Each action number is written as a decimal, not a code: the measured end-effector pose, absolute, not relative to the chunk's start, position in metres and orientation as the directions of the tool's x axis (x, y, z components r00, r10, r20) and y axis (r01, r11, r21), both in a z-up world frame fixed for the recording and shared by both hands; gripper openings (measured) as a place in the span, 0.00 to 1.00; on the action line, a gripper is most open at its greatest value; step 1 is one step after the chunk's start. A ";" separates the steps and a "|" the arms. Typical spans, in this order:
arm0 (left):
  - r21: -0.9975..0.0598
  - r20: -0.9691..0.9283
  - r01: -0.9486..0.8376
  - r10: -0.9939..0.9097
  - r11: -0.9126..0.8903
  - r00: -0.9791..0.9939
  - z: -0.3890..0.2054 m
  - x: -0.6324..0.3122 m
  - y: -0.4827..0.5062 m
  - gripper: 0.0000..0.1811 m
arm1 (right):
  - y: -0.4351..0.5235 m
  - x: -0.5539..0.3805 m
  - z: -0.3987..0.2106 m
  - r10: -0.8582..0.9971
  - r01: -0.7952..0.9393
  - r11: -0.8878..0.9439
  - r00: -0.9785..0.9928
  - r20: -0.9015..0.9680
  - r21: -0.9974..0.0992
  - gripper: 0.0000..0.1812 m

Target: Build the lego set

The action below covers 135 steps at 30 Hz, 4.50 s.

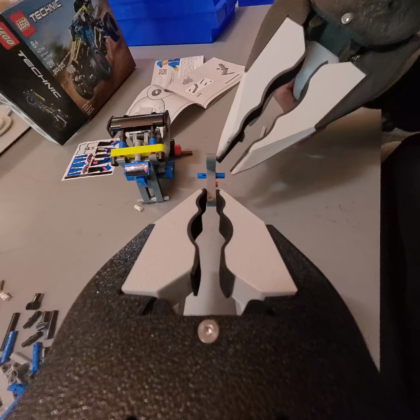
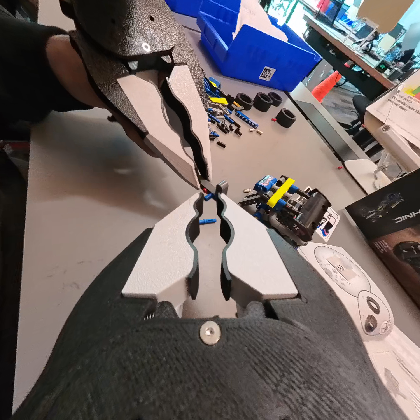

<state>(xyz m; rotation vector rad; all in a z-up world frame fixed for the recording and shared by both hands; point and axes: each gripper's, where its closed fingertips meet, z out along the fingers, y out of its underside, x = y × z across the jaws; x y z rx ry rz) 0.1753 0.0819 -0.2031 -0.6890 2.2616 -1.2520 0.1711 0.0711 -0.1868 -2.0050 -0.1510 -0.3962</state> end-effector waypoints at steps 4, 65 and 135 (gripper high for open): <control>-0.847 -0.174 -0.193 -0.600 0.496 -0.781 -0.205 0.172 0.081 0.03 | 0.069 0.172 -0.187 -0.062 0.281 -0.460 0.936 0.347 -0.842 0.09; -0.891 -0.332 -0.148 -0.837 0.430 -0.435 -0.174 0.198 0.109 0.02 | 0.072 0.186 -0.201 -0.402 -0.183 -0.379 0.916 -0.017 -0.907 0.00; -0.940 -0.321 0.037 -0.846 0.339 -0.426 -0.154 0.189 0.092 0.02 | 0.082 0.189 -0.139 -0.116 -0.544 0.215 0.811 -0.574 -0.811 0.03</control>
